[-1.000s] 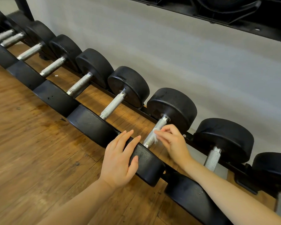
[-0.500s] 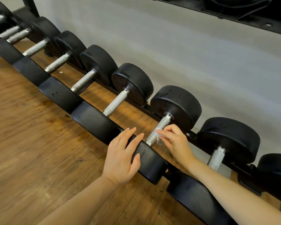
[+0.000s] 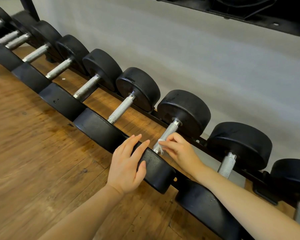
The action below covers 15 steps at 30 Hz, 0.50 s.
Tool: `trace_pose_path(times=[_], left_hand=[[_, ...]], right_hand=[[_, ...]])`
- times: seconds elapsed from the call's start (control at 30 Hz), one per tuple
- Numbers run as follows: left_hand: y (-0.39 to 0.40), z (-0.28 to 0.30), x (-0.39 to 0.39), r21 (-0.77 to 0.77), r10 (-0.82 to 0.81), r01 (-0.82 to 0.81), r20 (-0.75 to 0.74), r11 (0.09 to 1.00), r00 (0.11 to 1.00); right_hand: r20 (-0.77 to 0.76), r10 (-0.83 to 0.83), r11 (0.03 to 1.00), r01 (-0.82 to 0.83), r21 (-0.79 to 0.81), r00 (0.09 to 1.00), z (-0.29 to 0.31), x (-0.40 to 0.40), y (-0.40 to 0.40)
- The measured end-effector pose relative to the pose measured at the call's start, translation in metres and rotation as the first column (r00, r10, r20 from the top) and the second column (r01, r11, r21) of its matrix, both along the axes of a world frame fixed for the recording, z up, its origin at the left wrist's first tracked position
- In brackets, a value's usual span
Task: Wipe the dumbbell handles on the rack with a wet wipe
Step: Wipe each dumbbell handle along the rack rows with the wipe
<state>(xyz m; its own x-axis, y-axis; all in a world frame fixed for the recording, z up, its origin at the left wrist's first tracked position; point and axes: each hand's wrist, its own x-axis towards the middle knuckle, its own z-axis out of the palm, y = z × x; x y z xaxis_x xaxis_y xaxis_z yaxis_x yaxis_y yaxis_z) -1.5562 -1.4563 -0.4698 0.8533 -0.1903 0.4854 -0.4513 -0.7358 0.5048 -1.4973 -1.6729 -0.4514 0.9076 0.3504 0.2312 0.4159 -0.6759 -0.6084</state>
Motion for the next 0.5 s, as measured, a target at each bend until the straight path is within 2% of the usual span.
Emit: trace_pose_path(times=[0.1,0.17,0.23,0.33,0.5], left_hand=[[-0.001,0.001,0.000,-0.009,0.000,0.000,0.012,1.000,1.000],[-0.001,0.002,0.000,-0.006,-0.001,0.001,0.018,1.000,1.000],[0.000,0.002,0.000,0.003,-0.007,0.006,0.018,1.000,1.000],[0.001,0.002,-0.001,0.021,-0.004,0.004,0.001,1.000,1.000],[0.004,0.006,-0.002,0.064,-0.032,0.036,-0.061,0.997,0.998]], right_hand=[[-0.124,-0.072,0.972,0.097,0.213,0.990,0.006,0.002,0.000],[-0.155,-0.113,0.949,0.152,0.276,0.982,0.007,0.005,0.000],[-0.231,-0.082,0.934,0.156,0.321,0.969,0.007,0.005,0.003],[-0.314,-0.006,0.959,0.095,0.268,0.949,0.010,0.001,0.011],[-0.179,-0.029,0.985,0.058,0.162,0.983,0.012,0.001,0.009]])
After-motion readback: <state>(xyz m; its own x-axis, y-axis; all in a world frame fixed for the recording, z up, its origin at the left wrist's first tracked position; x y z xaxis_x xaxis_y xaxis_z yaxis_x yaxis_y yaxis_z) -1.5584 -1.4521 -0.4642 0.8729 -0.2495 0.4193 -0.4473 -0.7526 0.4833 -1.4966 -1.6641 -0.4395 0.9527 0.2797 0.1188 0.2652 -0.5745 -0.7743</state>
